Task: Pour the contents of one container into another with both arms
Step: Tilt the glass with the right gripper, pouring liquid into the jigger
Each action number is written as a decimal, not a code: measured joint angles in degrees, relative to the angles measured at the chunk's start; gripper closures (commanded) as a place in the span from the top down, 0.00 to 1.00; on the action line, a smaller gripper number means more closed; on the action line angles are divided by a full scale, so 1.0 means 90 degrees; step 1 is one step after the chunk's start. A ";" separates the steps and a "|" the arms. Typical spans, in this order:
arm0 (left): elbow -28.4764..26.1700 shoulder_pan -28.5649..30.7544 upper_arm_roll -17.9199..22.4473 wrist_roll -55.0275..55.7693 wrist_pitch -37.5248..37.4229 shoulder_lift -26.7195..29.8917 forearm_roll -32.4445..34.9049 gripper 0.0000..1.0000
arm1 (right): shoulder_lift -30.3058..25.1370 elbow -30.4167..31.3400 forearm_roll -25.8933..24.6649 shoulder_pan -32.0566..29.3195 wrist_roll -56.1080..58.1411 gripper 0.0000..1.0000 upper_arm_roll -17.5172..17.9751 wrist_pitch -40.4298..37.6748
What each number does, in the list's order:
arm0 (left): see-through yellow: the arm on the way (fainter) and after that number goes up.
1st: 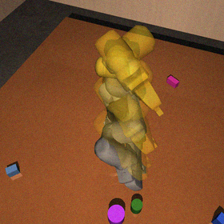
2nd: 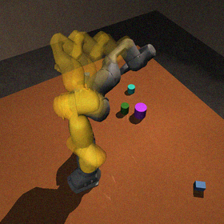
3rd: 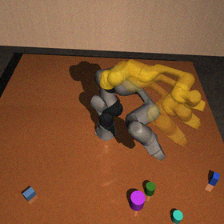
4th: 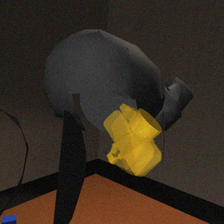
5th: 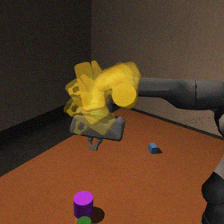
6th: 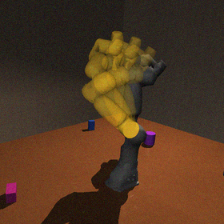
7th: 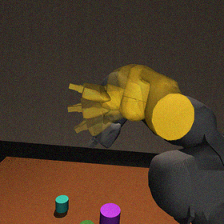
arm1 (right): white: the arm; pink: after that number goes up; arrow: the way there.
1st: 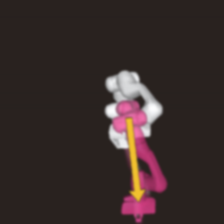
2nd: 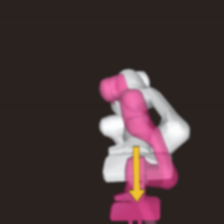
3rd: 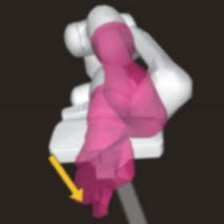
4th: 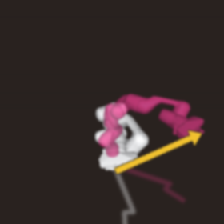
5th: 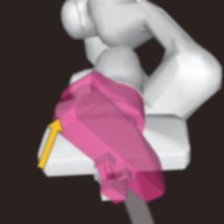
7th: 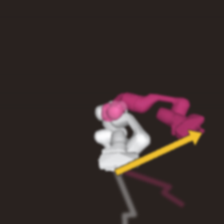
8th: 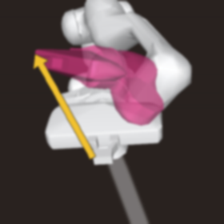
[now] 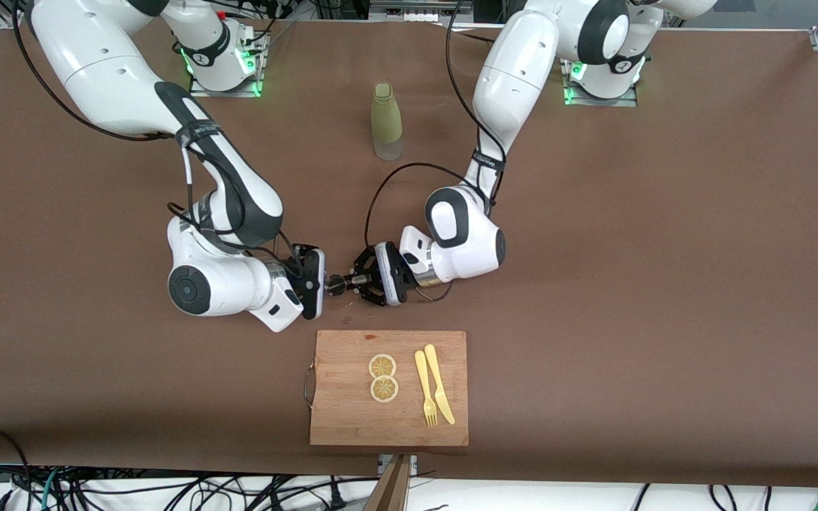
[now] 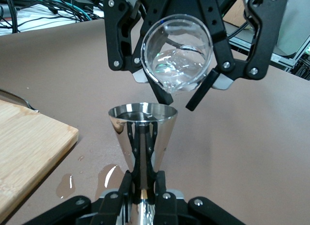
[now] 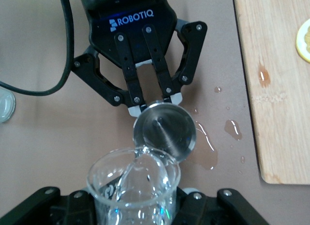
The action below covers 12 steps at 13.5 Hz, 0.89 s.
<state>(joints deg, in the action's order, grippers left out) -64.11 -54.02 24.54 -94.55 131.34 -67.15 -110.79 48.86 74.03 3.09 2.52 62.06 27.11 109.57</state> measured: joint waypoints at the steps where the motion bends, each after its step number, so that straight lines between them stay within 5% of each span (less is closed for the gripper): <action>1: 0.0001 0.0000 0.0000 -0.0002 0.0000 -0.0002 0.0000 0.00 | 0.0000 0.0000 -0.0011 0.0009 -0.0026 0.26 0.0003 0.0000; 12: 0.0007 0.0000 0.0000 -0.0020 0.0000 -0.0009 0.0000 0.00 | 0.0000 -0.0007 -0.0094 -0.0058 -0.0151 0.29 0.0029 0.0007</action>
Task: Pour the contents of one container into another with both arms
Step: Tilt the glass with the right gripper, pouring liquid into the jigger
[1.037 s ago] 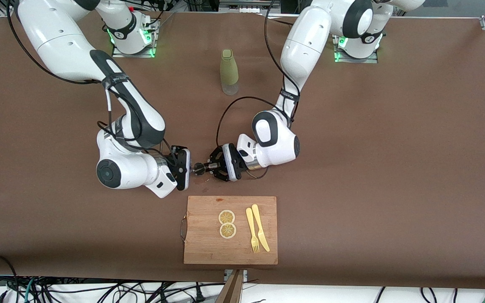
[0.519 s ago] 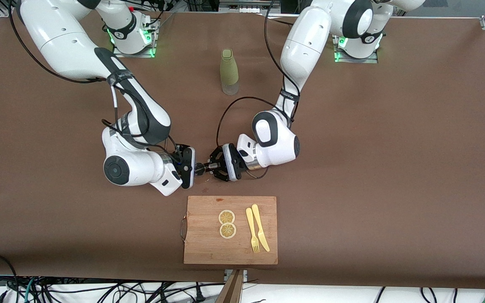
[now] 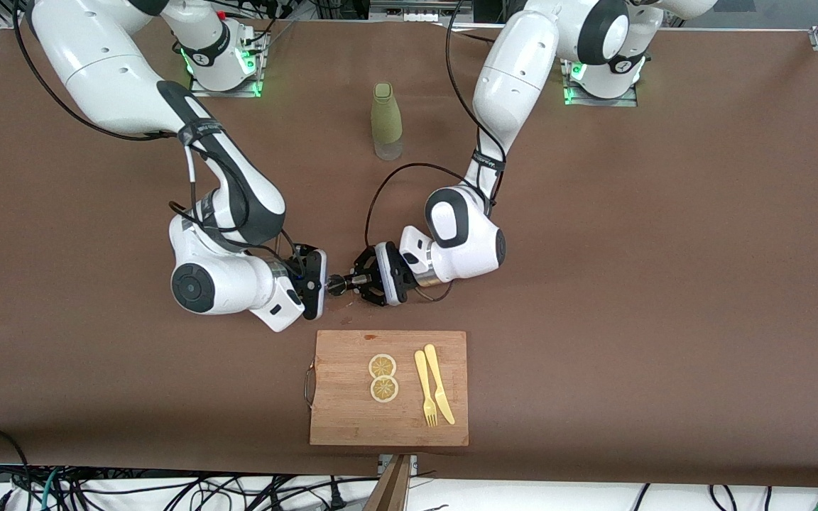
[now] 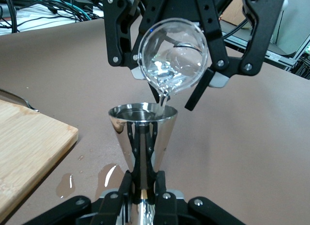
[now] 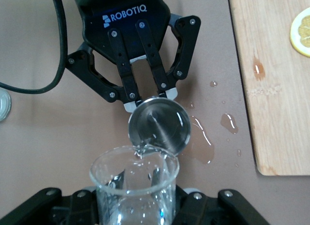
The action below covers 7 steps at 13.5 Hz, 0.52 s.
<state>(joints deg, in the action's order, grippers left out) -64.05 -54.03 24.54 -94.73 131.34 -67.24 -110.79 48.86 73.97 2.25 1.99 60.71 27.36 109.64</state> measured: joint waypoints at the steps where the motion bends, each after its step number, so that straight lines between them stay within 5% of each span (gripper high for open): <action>1: 0.0002 0.0000 0.0000 -0.0002 0.0000 0.0000 0.0000 0.00 | 0.0000 -0.0003 0.0132 -0.0035 0.0056 0.29 0.0000 0.0000; 7: 0.0002 0.0002 0.0003 -0.0255 -0.0037 -0.0005 0.0000 0.00 | 0.0000 -0.0009 0.0610 -0.0172 0.0426 0.28 -0.0001 0.0000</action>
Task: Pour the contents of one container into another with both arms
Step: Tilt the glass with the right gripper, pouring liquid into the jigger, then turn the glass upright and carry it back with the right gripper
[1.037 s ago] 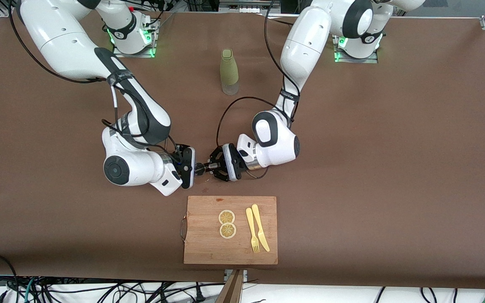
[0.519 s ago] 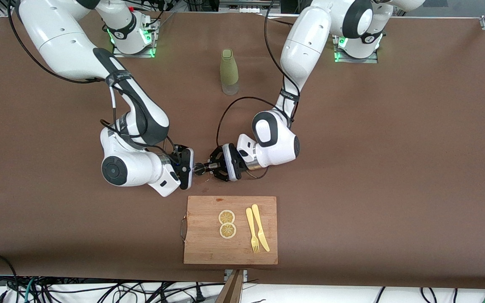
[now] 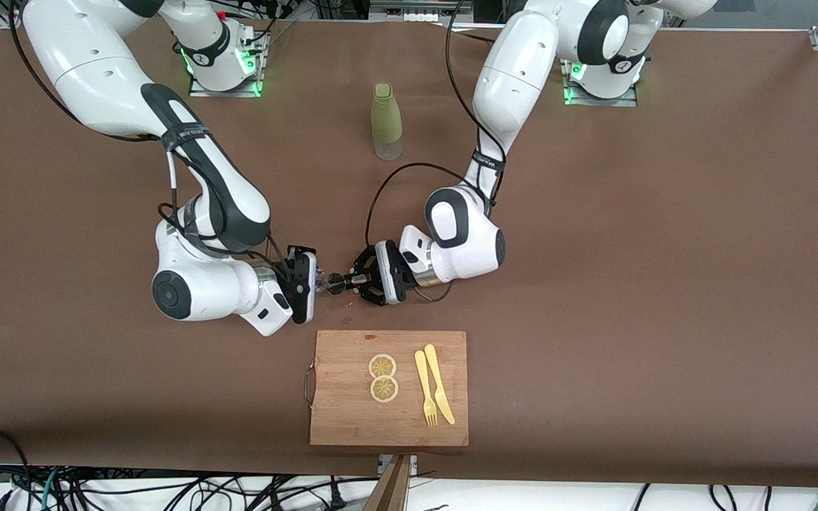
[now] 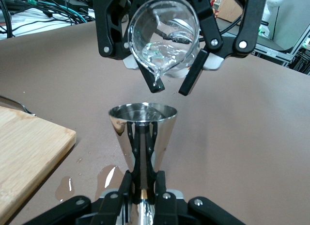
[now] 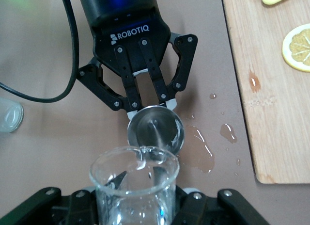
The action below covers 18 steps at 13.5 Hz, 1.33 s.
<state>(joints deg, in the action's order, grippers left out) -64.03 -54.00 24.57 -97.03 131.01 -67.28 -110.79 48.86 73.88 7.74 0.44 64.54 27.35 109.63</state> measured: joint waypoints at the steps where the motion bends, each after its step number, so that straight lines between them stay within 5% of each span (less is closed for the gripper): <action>1: 0.0000 0.0000 0.0003 -0.0024 -0.0003 0.0000 0.0000 0.00 | 0.0000 0.0000 0.0129 -0.0030 0.0113 0.28 -0.0002 0.0000; 9: 0.0083 0.0261 0.0128 -0.0327 -0.0739 0.0023 -0.0035 0.00 | 0.0000 -0.0006 0.1107 -0.0562 0.1343 0.28 -0.0050 -0.0005; 15: -0.0136 0.1948 0.0244 -0.1821 -0.3916 0.0343 0.0026 0.00 | 0.0026 0.0020 0.1976 -0.1299 0.2903 0.28 -0.0122 -0.0046; 18: -0.0338 0.2710 0.0247 -0.2642 -0.5152 0.0394 0.0927 0.00 | 0.0129 0.0206 0.2609 -0.1788 0.3785 0.28 -0.0154 -0.0068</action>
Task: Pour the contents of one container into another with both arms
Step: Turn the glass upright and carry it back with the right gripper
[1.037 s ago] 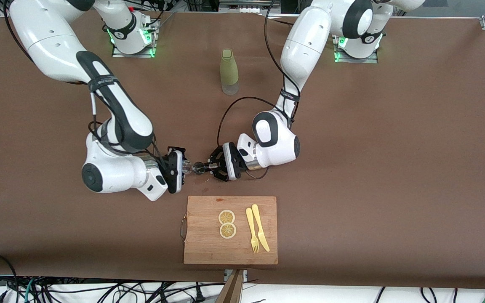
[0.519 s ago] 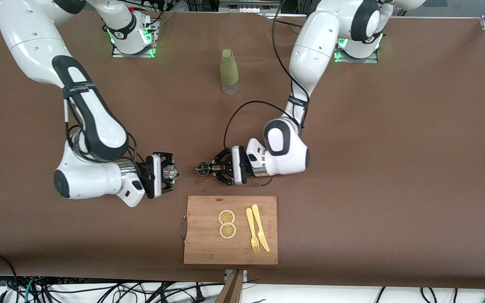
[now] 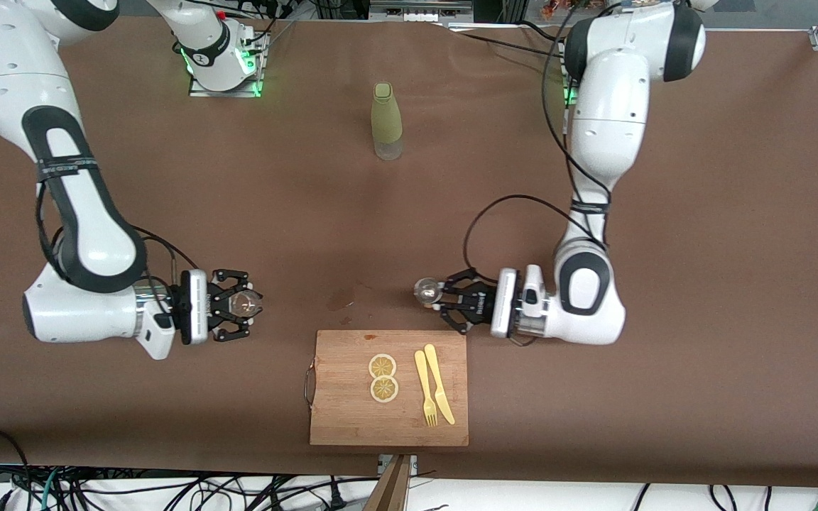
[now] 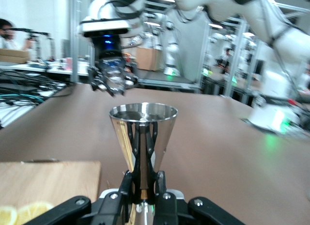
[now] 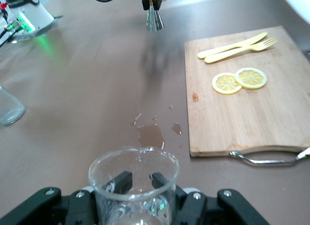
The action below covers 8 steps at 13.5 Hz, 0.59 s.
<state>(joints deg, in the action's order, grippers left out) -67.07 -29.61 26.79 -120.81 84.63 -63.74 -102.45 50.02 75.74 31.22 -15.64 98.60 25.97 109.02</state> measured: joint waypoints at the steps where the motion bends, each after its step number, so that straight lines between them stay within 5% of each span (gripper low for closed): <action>1: -0.0069 0.0260 0.0000 -0.0290 -0.0384 0.0026 0.0333 0.00 | 0.0057 0.0099 0.0240 -0.0157 0.0333 0.29 -0.0020 0.0000; 8: -0.0475 0.1747 0.0042 -0.2599 -0.2598 0.0061 0.2624 0.00 | 0.0220 0.1040 0.2459 -0.0421 0.3031 0.29 -0.1027 -0.0195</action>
<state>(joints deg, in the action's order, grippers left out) -71.35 -13.89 27.17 -144.20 61.26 -63.19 -78.83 52.01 85.10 53.35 -19.44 125.88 16.72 107.26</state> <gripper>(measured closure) 0.789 0.714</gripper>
